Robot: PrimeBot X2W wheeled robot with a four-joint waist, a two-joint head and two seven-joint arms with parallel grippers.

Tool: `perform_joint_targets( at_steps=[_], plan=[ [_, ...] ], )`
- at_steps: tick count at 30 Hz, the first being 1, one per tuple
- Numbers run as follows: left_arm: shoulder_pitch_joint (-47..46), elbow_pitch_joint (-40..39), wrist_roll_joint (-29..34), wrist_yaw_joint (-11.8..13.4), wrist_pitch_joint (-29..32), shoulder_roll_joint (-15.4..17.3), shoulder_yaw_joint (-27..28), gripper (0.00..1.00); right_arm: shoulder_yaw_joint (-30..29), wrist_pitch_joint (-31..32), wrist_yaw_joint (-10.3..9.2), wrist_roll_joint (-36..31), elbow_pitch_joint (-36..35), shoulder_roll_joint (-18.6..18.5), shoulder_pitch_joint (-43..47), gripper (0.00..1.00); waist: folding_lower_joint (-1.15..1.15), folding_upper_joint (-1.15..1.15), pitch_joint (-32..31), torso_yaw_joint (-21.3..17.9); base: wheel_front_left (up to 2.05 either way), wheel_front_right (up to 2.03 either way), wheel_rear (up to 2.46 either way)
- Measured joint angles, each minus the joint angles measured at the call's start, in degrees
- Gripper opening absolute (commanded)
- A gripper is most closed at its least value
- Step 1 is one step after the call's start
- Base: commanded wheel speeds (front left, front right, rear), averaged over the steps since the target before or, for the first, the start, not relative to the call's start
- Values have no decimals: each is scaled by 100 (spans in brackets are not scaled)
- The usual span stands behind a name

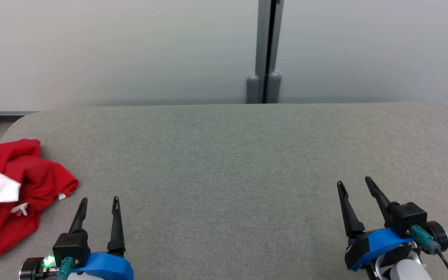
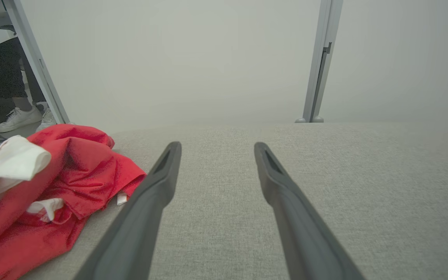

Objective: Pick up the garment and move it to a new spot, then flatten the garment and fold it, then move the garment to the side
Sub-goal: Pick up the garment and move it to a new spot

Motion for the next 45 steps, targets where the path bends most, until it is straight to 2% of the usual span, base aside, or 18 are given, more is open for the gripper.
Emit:
perform_joint_targets(
  at_steps=[19,26,33,38,45],
  plan=[
    [155,-8,-13,54,-1,45,345,100,226,0,1,49,-18,24,39,100,0,0,54,2094,0,0,0],
    [240,-13,-18,56,-1,38,432,100,360,0,1,59,-10,32,18,100,0,0,217,2622,0,0,0],
    [288,-42,-34,153,-1,10,516,100,517,0,1,67,-5,25,-30,100,0,0,381,2652,0,0,0],
    [64,-52,-97,174,-1,-15,549,100,649,0,1,111,-33,-119,-167,100,1,0,633,2400,0,0,0],
    [-828,277,-58,191,-1,119,721,100,846,0,1,159,-129,-401,-391,100,1,0,1189,1955,0,0,0]
  ],
)
